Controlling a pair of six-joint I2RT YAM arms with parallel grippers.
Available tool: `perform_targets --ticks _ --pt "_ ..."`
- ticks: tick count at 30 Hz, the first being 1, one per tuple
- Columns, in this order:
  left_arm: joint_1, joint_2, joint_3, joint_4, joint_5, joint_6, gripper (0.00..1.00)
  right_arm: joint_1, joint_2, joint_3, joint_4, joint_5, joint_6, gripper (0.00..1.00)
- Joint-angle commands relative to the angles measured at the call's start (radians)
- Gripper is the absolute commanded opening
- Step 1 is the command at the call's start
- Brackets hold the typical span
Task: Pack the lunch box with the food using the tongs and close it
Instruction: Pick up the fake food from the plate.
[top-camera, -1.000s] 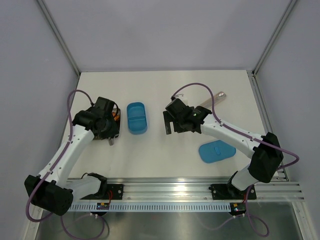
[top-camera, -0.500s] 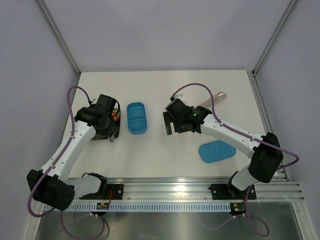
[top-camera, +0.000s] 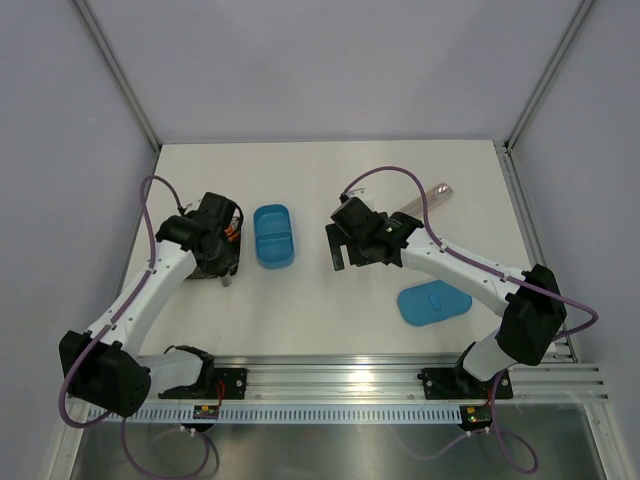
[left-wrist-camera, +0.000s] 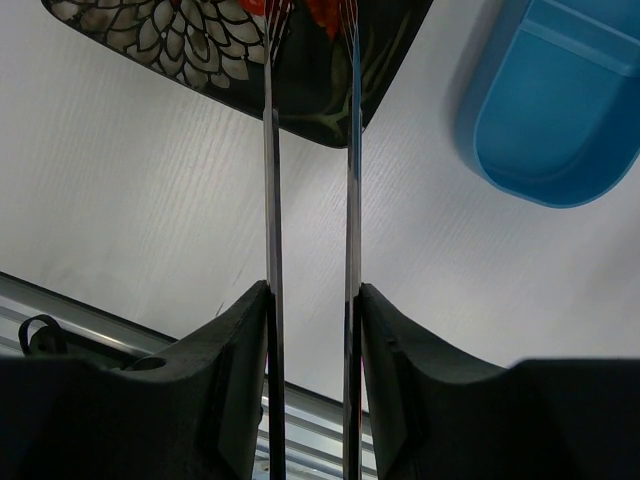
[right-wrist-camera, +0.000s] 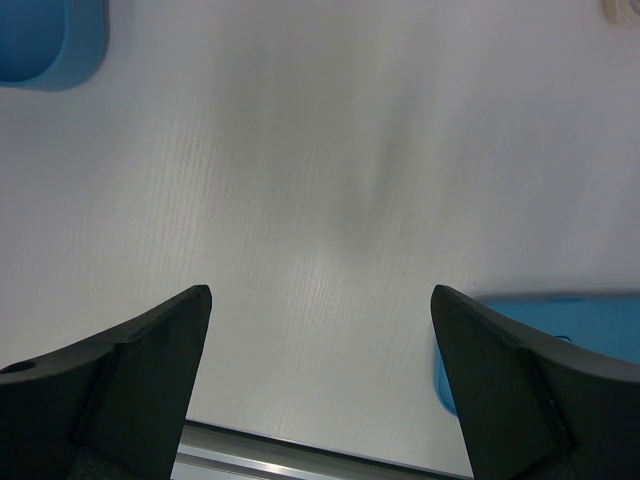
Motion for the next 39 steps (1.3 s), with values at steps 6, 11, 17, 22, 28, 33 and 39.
perform_targets --ticks 6,11,17,22,28,33,39 --pt "0.003 0.029 -0.027 0.072 -0.021 -0.028 0.43 -0.007 0.002 0.012 0.011 0.019 -0.02 0.99" --pt "0.003 0.043 -0.039 0.083 -0.018 -0.031 0.43 -0.005 0.002 0.008 0.014 0.016 -0.023 0.99" --pt "0.004 0.051 -0.055 0.096 -0.028 -0.034 0.44 -0.007 0.007 0.002 0.019 0.007 -0.029 0.99" --pt "0.009 0.061 -0.062 0.115 -0.031 -0.029 0.44 -0.005 0.016 -0.001 0.025 0.002 -0.032 0.99" --pt "0.015 0.063 -0.071 0.134 -0.036 -0.031 0.39 -0.007 0.022 -0.003 0.025 0.002 -0.035 0.99" --pt "0.013 0.045 -0.055 0.102 -0.047 -0.037 0.25 -0.007 0.021 -0.001 0.022 0.002 -0.035 1.0" --pt "0.013 0.023 0.022 -0.013 -0.076 -0.04 0.17 -0.005 0.024 0.002 0.019 0.002 -0.035 1.0"
